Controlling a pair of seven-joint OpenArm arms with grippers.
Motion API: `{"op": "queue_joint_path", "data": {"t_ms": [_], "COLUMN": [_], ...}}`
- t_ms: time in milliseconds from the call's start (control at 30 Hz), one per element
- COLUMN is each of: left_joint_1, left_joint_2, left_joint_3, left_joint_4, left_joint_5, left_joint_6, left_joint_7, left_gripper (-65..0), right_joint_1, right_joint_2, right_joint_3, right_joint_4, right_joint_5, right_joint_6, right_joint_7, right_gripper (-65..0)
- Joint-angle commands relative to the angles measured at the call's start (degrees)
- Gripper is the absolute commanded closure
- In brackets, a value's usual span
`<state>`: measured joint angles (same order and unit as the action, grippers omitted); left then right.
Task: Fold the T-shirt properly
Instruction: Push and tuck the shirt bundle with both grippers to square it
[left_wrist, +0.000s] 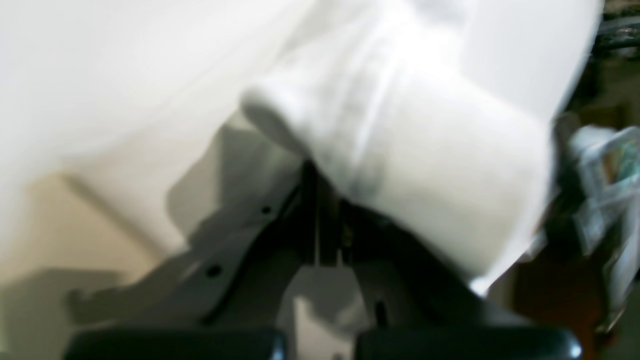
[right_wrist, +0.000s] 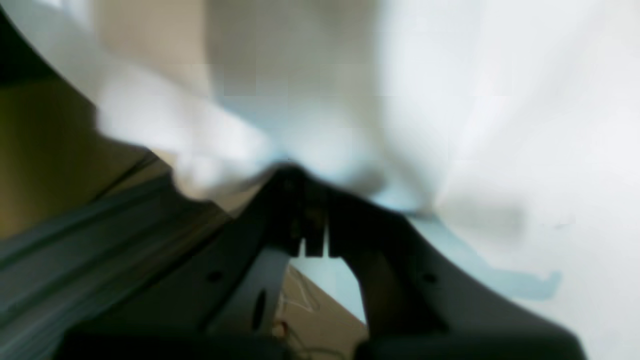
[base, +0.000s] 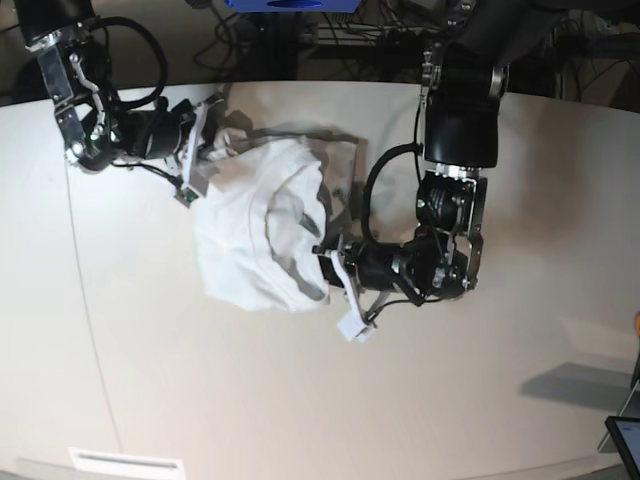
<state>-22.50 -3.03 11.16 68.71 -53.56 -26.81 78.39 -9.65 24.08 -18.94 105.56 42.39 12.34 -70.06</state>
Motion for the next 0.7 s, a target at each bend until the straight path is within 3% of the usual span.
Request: {"op": "queue_joint_path", "data": {"t_ms": [0, 100, 267, 400, 567, 667], "left_joint_1": [-2.2, -6.6, -14.5, -20.3, -25.7, -26.3], "left_joint_2": [0.0, 0.5, 2.5, 5.6, 6.3, 2.5], "left_joint_3": [0.0, 5.9, 19.3, 22.7, 22.5, 18.8], "left_joint_4": [-0.7, -4.9, -14.7, -21.6, -20.8, -14.8], "left_joint_5": [-0.9, -0.8, -0.8, -0.8, -1.3, -1.3], "left_joint_6": [-0.1, -0.1, -0.1, -0.1, -0.2, -0.1], "left_joint_7": [-0.8, -6.3, -15.8, -22.9, -23.8, -19.2], "left_gripper": [-1.2, -1.2, -1.2, -1.2, -1.2, -1.0], "right_joint_1": [0.7, 2.1, 6.3, 10.3, 13.8, 12.3], "right_joint_2": [0.4, 0.2, -1.2, -4.3, -5.6, -4.3], "right_joint_3": [-1.1, -4.1, -9.3, -10.9, -10.6, -7.8], "right_joint_4": [1.7, 1.7, 1.9, 1.9, 1.9, 1.9], "right_joint_5": [1.3, 1.3, 1.3, 1.3, 1.5, 1.4], "right_joint_6": [-1.3, -4.2, -4.3, -4.3, -4.3, -4.3], "right_joint_7": [0.9, 1.1, 1.4, 0.9, -1.2, -1.5], "right_gripper": [0.0, 0.0, 0.0, 0.0, 0.0, 0.0]}}
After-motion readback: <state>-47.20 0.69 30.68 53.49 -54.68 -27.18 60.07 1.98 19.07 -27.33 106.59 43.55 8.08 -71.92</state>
